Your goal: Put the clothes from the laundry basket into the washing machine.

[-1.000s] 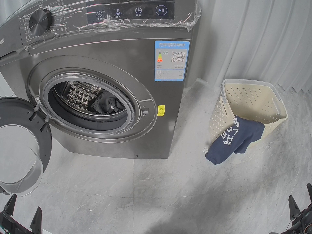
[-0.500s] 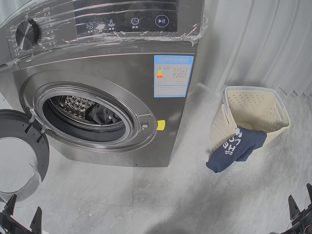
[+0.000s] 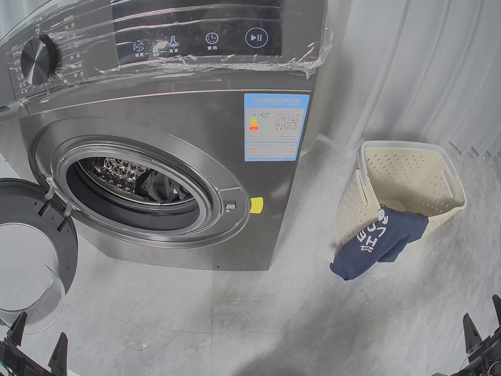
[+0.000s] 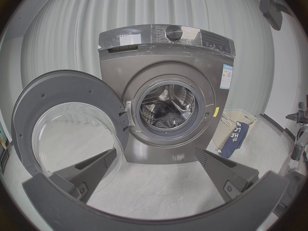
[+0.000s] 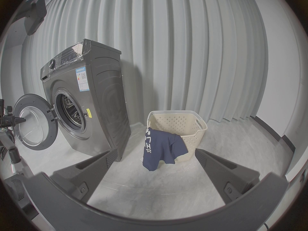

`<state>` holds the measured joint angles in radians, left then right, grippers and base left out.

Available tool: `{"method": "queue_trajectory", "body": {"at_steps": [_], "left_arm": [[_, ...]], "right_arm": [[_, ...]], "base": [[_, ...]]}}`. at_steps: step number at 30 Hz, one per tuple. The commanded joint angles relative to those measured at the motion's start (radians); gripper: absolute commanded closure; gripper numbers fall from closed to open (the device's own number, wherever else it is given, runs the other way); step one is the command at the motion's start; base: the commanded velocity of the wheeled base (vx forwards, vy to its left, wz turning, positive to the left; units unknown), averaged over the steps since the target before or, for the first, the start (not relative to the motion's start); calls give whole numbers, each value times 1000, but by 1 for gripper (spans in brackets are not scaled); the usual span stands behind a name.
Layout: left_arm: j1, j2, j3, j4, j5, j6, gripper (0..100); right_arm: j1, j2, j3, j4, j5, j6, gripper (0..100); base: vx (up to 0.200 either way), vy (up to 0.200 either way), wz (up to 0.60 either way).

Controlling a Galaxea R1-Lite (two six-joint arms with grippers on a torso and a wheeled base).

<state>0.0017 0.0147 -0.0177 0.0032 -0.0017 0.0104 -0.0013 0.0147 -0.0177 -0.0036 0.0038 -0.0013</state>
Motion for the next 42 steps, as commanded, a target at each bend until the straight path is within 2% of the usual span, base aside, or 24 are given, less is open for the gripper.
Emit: {"method": "queue_trajectory", "body": {"at_steps": [1,22,28,34,42], "left_arm": [[-2,-13,15,0,0,0,0],[0,-13,15,0,-1,2,0],[0,-13,15,1,-3,6,0],[0,-15,15,1,2,3,0],[0,-13,15,1,2,2,0]], "right_arm": [[0,-15,18,1,1,0,0],[0,-15,18,-1,1,0,0],[0,-15,18,-1,1,0,0],[0,-15,18,1,1,0,0],[0,-15,18,1,1,0,0]], "base": [[0,-200,0],[0,-200,0],[0,0,0],[200,0,0],[0,-50,0]]}}
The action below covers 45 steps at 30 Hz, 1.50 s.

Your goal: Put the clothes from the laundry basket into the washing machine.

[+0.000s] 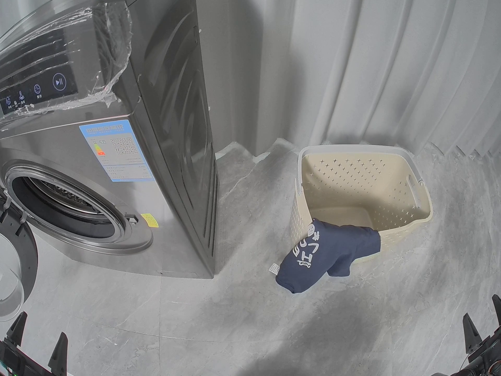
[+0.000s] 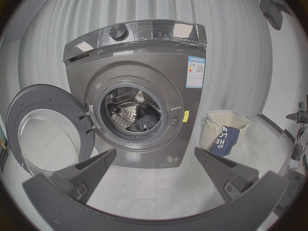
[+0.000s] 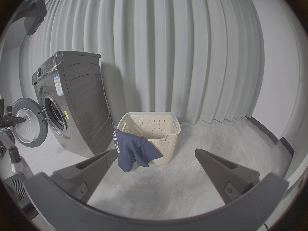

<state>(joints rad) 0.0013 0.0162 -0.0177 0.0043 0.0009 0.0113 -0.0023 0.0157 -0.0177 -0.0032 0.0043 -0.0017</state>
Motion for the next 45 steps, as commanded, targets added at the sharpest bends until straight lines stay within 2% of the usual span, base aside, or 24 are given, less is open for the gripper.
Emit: {"method": "queue_trajectory", "body": {"at_steps": [1,6,19,37,45], "left_arm": [[0,-15,15,0,-1,1,0],[-1,-15,15,0,-1,-8,0],[-1,-15,15,-1,-2,-7,0],[-1,-15,15,-1,-4,-8,0],[-1,-15,15,-1,-5,-8,0]], "right_arm": [[1,-16,18,0,0,0,0],[1,-16,18,-1,0,0,0],[1,-16,18,0,2,0,0],[-1,-16,18,2,10,0,0],[-1,-16,18,0,13,0,0]], "base": [[0,-200,0],[0,-200,0],[0,-200,0],[0,0,0],[0,-200,0]]}}
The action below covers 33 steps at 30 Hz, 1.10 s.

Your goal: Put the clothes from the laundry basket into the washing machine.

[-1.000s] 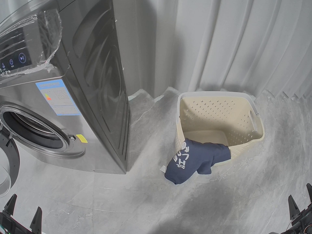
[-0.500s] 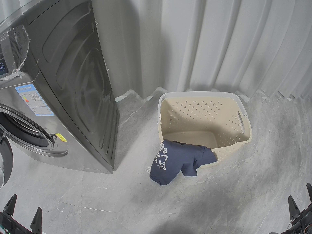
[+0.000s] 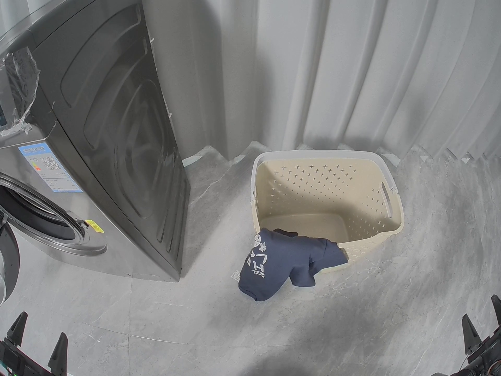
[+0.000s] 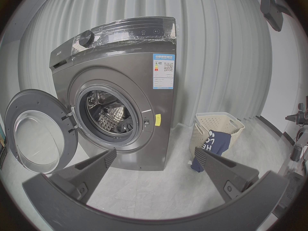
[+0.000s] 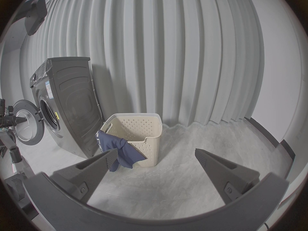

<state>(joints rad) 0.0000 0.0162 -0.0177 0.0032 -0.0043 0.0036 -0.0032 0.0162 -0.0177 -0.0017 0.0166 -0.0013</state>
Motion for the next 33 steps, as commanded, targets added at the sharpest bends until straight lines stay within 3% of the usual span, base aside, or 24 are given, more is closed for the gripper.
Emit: {"method": "queue_trajectory", "body": {"at_steps": [1,3,6,8,10,13,14,16,18,21,24,25,26,27,28,29,33], "left_arm": [[0,-15,15,0,0,-1,0],[0,-15,15,0,0,-1,0],[0,-15,15,0,0,1,0],[2,-15,15,0,0,1,0],[0,-15,15,0,0,1,0],[0,-15,15,0,0,1,0],[2,-15,15,0,0,1,0],[2,-15,15,0,0,3,0],[2,-15,15,0,1,6,0],[2,-15,15,1,1,7,0],[2,-15,15,1,1,10,0],[2,-15,15,1,1,10,0],[2,-15,15,1,1,10,0],[2,-15,15,1,1,10,0],[2,-15,15,0,0,7,0],[2,-15,15,0,0,6,0],[2,-15,15,0,0,4,0]], "right_arm": [[0,-16,18,-6,-3,0,0],[0,-16,8,-23,3,-2,0],[5,16,-166,-55,3,4,0],[12,97,-206,-15,9,4,0],[22,176,-206,12,32,4,0],[58,400,-182,-1,108,10,0],[80,496,-176,-26,140,18,0],[103,623,-179,-92,164,21,0],[138,751,-182,-190,174,24,0],[236,935,-196,-368,172,78,0],[321,1068,-228,-469,155,150,0],[362,1156,-248,-521,123,207,0],[385,1206,-263,-546,89,233,0],[385,1206,-263,-546,89,233,0],[437,1295,-294,-577,37,273,0],[460,1334,-306,-586,19,288,0],[519,1466,-354,-609,-21,333,0]], "base": [[0,-200,0],[0,-200,0],[0,-67,0],[0,0,0],[0,0,0],[0,0,0],[0,0,0],[0,0,0],[-200,0,0],[-133,0,0],[0,0,0],[0,0,0],[0,0,0],[0,0,0],[0,0,0],[0,0,0],[0,0,0]]}}
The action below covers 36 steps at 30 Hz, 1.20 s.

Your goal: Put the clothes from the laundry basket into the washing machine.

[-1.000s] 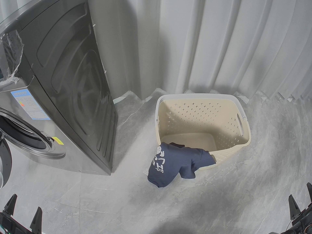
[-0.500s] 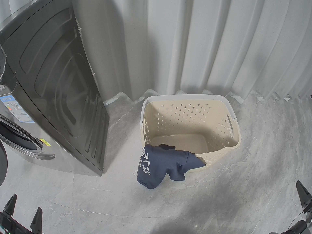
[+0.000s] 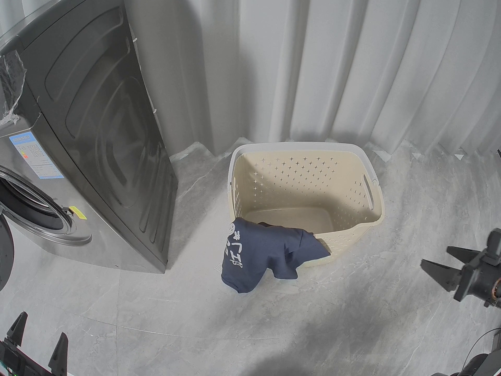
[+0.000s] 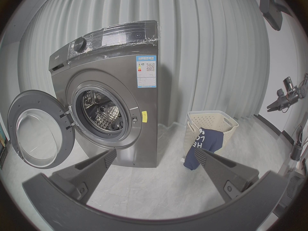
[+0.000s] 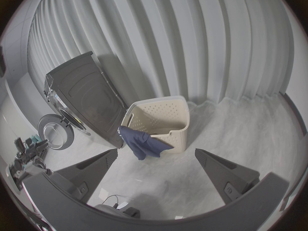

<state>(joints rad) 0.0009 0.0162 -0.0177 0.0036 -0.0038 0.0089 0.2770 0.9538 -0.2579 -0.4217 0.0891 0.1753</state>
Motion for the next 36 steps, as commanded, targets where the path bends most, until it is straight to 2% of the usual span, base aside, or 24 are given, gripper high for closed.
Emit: {"method": "queue_trajectory", "body": {"at_steps": [1,5,11,17,19,30,36], "left_arm": [[1,-15,15,-1,-1,-1,0],[1,-15,15,-1,-1,-3,0],[1,-15,15,-1,-1,-3,0],[1,-15,15,-1,-1,-4,0],[-1,-16,15,-1,-2,-4,0],[-1,-15,15,-1,-10,-6,0],[-1,-15,15,-1,-12,-6,0]], "right_arm": [[252,560,-126,-189,-98,164,0],[275,671,-179,-196,-123,197,0],[298,786,-241,-269,-126,240,0],[310,876,-293,-296,-138,242,0],[318,921,-328,-302,-164,240,0],[343,1077,-452,-331,-190,237,0],[357,1177,-538,-353,-209,217,0]], "base": [[0,0,0],[0,0,0],[0,0,0],[0,0,0],[0,0,0],[0,0,0],[0,0,0]]}}
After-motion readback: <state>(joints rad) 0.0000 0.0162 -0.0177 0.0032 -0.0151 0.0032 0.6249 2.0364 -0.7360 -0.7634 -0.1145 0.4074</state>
